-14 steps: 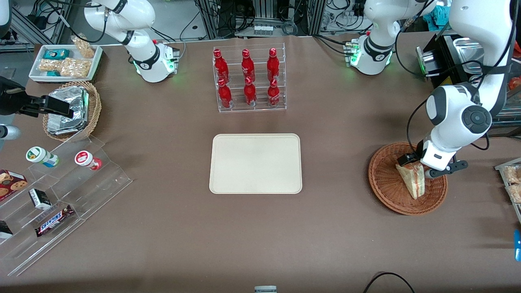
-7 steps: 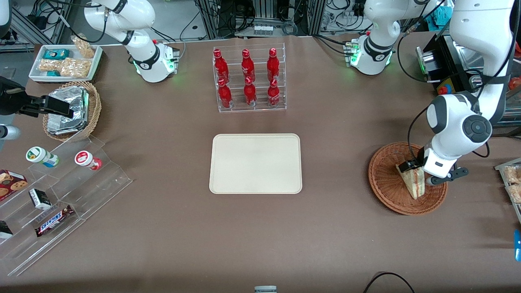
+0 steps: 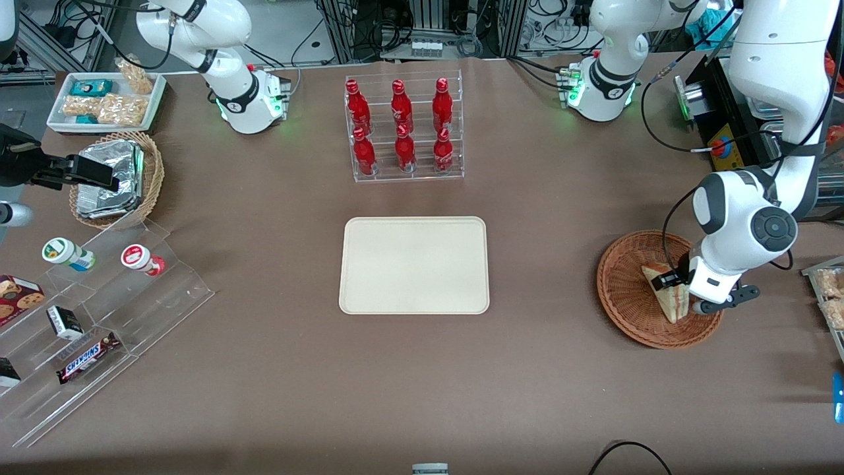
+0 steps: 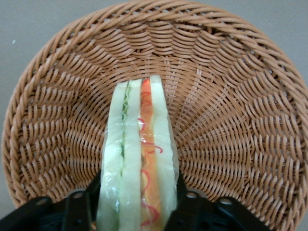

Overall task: Place sandwich from basket to tray
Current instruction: 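Close the left gripper on the sandwich and lift it from the basket, then carry the held sandwich with the left gripper over the cream tray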

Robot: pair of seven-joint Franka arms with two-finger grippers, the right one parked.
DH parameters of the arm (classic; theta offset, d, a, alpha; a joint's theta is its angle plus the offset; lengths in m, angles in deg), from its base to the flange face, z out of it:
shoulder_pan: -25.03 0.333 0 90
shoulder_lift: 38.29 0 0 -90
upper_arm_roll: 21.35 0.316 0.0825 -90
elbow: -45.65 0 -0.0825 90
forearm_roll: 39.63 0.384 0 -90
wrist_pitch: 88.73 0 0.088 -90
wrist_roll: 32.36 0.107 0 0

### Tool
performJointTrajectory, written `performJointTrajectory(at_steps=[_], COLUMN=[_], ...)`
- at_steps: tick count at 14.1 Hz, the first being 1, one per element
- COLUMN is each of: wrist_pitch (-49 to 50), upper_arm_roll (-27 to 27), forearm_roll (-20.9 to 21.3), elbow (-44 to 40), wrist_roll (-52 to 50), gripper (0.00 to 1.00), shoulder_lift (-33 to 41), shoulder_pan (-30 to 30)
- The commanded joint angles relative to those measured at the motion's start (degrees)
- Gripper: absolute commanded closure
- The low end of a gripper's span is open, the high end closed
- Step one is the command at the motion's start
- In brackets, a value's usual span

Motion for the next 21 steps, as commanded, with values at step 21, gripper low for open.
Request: performJointTrajectory(at_steps=[21], wrist_pitch=[14.5], upper_arm_roll=[-19.0], forearm_roll=[-0.1], elbow=[-19.6], wrist_roll=[-29.7], gripper=[0.83], shoulder_lift=[-7.6], shoulder_pan=[-25.1])
